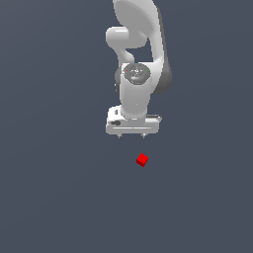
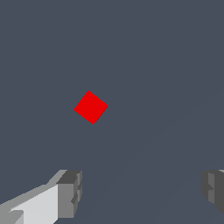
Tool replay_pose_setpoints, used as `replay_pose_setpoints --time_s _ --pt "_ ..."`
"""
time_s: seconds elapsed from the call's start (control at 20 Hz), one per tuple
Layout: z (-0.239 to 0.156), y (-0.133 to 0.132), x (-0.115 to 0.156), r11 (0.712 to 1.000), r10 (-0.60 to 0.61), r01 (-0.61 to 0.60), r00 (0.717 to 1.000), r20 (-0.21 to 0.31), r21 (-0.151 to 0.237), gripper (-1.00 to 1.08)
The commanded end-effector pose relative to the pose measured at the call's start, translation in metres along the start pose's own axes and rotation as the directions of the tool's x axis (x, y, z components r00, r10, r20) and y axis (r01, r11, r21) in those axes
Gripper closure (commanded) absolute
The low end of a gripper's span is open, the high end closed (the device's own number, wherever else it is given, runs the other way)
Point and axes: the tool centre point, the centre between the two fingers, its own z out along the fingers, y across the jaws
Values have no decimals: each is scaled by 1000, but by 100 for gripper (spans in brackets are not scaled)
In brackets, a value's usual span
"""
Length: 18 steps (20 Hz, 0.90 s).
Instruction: Pick up the red cube and move it to a goal position.
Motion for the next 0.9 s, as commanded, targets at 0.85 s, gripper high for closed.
replay_pose_setpoints --time_s 0.85 --pt "38 -19 10 984 177 -177 984 -5 5 -92"
